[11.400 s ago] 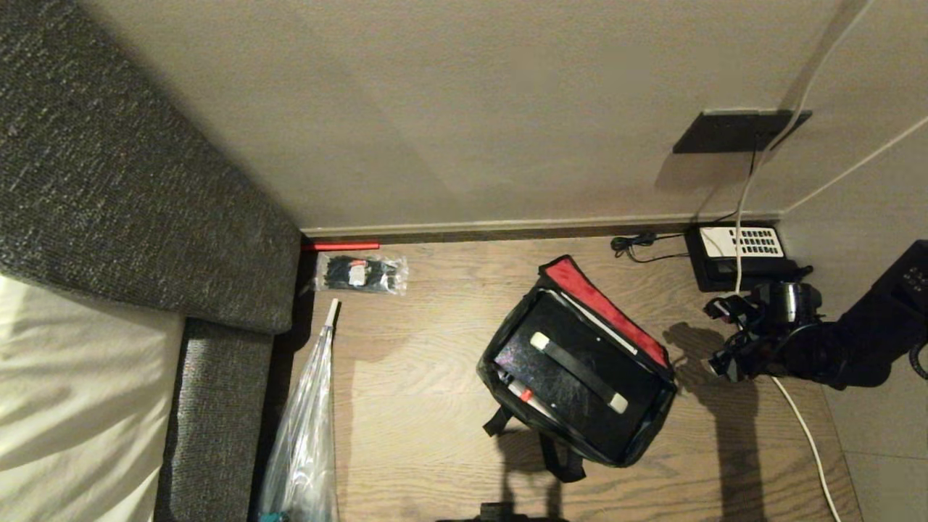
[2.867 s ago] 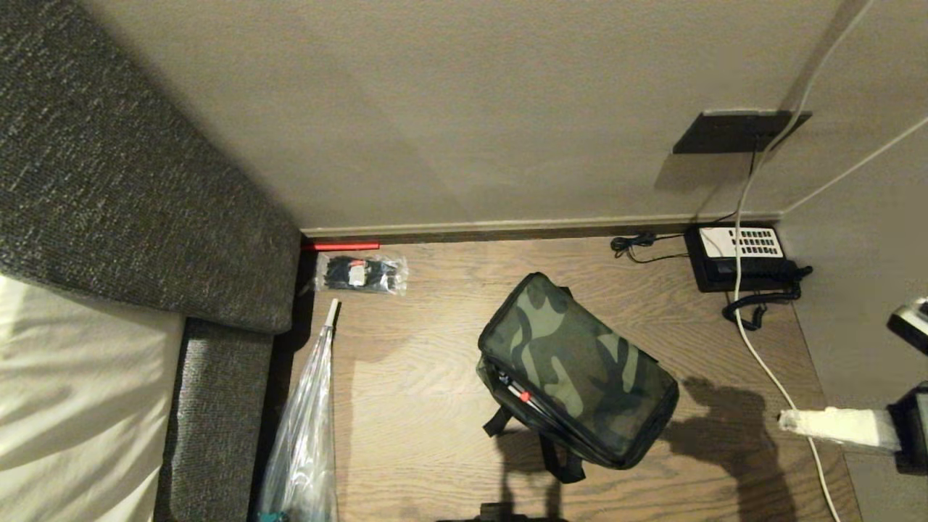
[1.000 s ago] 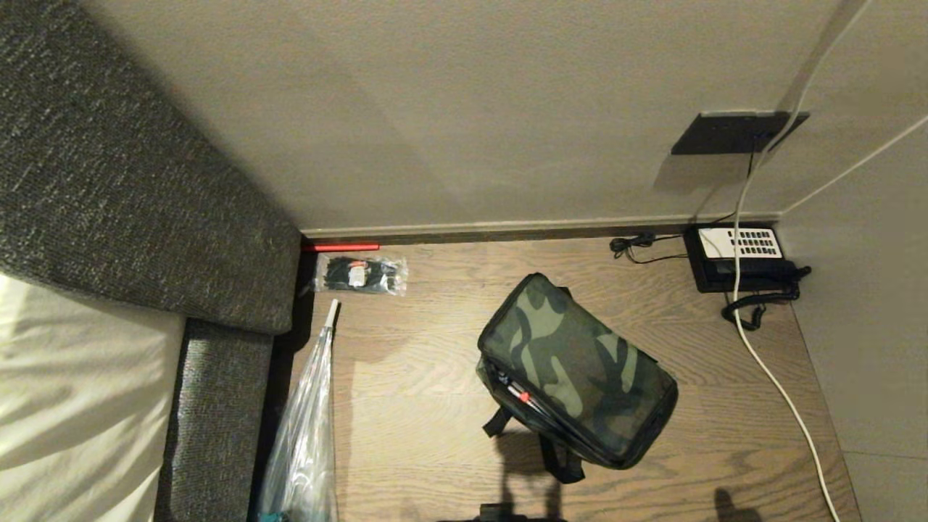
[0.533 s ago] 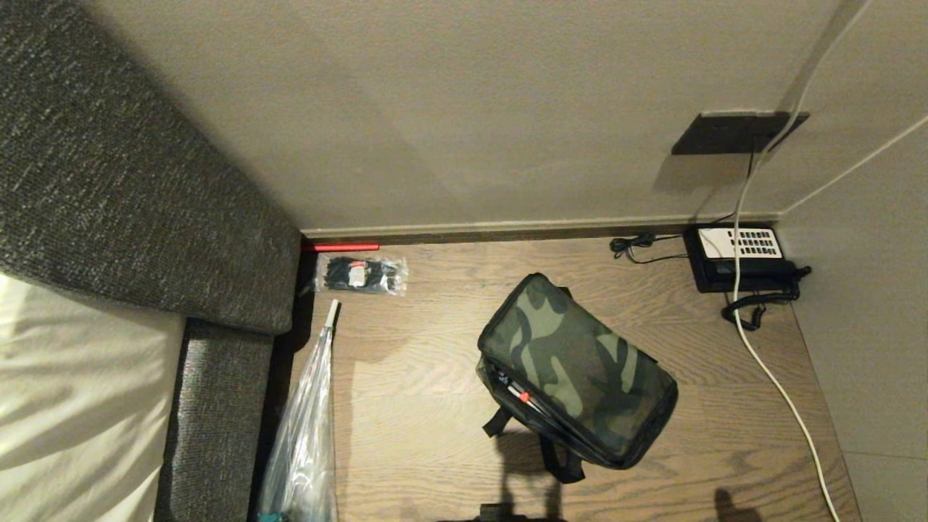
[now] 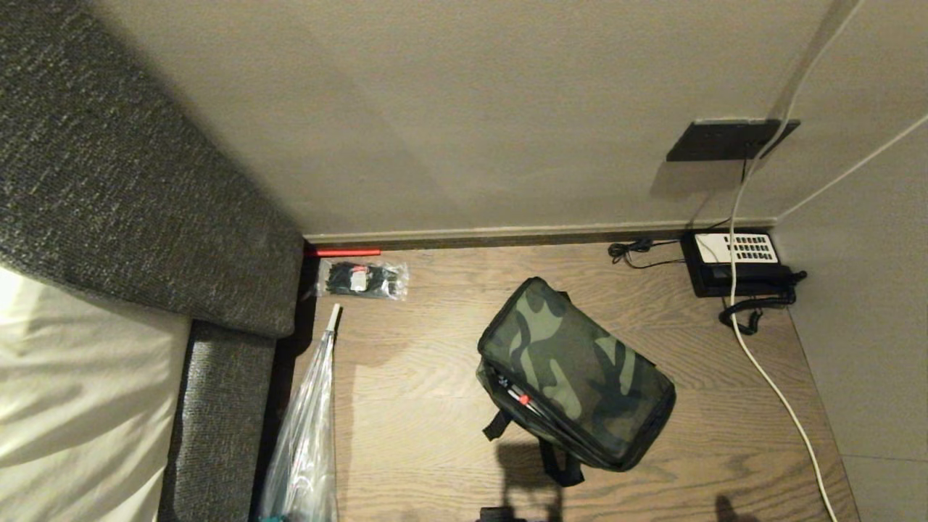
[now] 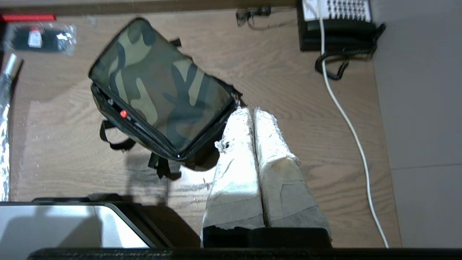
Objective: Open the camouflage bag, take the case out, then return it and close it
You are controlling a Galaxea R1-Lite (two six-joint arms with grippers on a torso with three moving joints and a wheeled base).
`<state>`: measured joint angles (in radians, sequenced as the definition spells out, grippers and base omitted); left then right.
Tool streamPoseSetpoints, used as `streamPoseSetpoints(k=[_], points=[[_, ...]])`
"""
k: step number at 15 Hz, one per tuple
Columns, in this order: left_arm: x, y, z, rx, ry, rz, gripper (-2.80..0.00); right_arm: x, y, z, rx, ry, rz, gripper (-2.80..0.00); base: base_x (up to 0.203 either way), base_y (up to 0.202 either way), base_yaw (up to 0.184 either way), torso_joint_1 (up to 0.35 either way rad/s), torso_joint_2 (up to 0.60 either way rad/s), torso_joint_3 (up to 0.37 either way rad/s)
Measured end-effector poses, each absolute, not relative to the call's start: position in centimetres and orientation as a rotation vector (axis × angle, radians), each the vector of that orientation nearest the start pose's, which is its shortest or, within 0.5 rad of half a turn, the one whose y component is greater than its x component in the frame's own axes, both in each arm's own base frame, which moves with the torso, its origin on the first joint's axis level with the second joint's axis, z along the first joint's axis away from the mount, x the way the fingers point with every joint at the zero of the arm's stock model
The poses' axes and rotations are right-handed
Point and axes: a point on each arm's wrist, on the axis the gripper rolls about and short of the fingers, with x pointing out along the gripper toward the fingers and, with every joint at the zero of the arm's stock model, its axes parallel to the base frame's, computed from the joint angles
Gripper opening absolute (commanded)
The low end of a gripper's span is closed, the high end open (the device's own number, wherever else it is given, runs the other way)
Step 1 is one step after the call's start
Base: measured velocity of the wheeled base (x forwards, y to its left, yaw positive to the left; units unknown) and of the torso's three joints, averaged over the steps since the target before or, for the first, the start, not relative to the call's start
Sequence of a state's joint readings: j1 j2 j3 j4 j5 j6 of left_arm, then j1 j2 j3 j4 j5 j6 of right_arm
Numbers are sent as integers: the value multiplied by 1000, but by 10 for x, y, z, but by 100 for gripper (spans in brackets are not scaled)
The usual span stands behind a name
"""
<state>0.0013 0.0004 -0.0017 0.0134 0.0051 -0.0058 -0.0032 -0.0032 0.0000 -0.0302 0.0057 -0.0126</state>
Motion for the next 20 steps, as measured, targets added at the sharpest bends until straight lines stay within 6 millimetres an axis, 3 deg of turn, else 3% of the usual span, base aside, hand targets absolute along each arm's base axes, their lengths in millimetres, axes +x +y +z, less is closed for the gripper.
streamPoseSetpoints(k=[20], points=[[-23, 0, 75, -7, 11, 7, -280, -23, 0, 78, -13, -31, 2, -280, 0, 0, 0, 3, 2, 203]])
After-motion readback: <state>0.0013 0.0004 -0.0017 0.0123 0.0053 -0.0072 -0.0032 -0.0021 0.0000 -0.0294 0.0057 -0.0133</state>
